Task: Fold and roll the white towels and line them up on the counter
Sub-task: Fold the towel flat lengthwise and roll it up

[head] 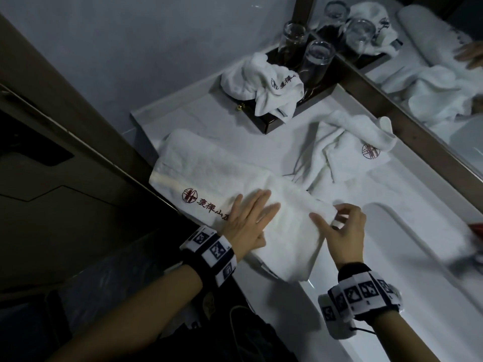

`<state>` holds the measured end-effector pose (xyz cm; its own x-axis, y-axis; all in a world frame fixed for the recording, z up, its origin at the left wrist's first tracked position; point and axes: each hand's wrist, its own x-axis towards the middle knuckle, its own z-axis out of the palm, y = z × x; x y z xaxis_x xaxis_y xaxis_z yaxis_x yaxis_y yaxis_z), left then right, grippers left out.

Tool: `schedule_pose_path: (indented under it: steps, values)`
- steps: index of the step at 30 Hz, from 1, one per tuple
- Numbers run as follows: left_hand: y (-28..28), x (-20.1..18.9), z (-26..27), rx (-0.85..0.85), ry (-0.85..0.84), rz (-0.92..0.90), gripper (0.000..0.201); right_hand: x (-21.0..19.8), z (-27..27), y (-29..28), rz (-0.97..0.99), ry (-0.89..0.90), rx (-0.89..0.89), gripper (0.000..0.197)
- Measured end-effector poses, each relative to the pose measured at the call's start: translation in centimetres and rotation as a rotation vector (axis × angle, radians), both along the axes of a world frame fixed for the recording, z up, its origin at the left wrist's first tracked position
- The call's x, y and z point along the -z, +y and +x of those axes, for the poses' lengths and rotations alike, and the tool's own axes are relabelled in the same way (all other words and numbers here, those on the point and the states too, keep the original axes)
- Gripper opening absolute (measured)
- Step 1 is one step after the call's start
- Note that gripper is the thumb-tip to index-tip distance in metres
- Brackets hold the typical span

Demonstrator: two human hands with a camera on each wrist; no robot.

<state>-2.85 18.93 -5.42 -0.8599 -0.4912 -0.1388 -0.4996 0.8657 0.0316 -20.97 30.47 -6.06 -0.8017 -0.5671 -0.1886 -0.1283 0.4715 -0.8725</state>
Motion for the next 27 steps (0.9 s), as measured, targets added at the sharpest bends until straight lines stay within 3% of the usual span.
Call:
schedule_pose_path:
  steps: [3,7,11,18,23,27]
  values:
    - [0.2,0.2,-1.9,0.011,0.093,0.176,0.082,-0.3,-0.4,0.1,-0.02,-0.13,-0.005,0.028]
    - [-0.3,1.5,-2.9,-0.032,-0.045,0.084,0.09,-0.5,-1.3,0.7,-0.088,-0.189,-0.031,0.019]
    - [-0.7,3.6,-1.9,-0.068,-0.041,0.155,0.082,0.0,-2.5,1.9,-0.137,-0.222,0.05,0.017]
    - [-2.3,4.2,-2.6,-0.119,0.014,0.304,0.086,0.3,-0.7,3.4,0.081,-0.384,-0.139,0.014]
    - [-8.5,4.3,-1.9,-0.208,-0.064,0.248,0.081,-1.0,-0.4,3.3,0.204,-0.208,-0.228,0.019]
    - [-13.1,4.5,0.6,-0.374,-0.089,0.237,0.071,-1.6,-0.1,3.1,0.299,-0.062,-0.294,0.027]
